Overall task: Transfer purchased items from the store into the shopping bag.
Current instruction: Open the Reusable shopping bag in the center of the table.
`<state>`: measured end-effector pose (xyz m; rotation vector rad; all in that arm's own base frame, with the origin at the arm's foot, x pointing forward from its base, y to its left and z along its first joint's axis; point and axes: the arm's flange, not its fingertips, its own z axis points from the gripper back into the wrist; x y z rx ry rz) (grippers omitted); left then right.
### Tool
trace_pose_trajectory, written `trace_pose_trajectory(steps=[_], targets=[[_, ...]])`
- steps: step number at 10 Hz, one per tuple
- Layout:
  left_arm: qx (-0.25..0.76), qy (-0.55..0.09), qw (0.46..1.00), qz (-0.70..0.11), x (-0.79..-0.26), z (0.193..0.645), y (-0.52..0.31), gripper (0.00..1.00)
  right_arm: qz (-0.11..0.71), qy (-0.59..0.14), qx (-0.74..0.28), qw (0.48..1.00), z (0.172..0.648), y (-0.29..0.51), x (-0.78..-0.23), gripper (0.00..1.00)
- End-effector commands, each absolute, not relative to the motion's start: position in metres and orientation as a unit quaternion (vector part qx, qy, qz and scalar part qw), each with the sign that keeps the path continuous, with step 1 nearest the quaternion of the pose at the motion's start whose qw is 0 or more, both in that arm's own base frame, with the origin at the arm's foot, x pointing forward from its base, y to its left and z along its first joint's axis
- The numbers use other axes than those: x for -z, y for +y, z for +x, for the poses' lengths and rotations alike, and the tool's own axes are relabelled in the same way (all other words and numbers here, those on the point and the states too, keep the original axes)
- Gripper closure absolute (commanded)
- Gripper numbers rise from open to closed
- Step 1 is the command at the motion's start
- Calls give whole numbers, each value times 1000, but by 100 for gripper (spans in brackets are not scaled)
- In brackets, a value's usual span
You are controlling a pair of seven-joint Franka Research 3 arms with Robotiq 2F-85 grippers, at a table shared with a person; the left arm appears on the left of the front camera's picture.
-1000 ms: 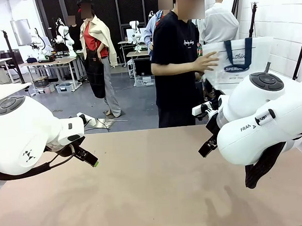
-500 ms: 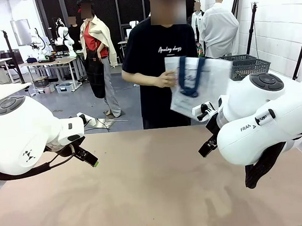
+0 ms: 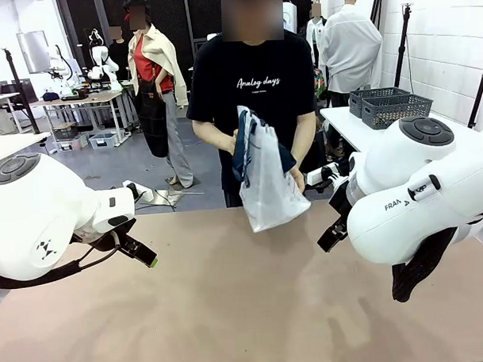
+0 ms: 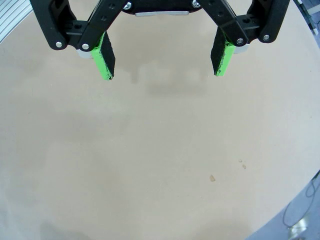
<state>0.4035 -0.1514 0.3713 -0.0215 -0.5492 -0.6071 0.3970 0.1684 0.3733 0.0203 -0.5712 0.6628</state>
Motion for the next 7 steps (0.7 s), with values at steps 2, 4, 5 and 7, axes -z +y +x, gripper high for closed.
trace_pose_trajectory(steps=[2, 4, 5, 7], targets=[[295, -267, 917, -10, -371, 404, -151, 0, 10, -277, -321, 906, 395, 168, -373, 0], [295, -267, 917, -10, -371, 404, -151, 0, 10, -277, -321, 906, 395, 168, -373, 0], [295, -267, 917, -10, -371, 404, -151, 0, 10, -277, -321, 906, 395, 168, -373, 0], [295, -267, 917, -10, -371, 404, -151, 0, 10, -277, -321, 906, 395, 168, -373, 0]])
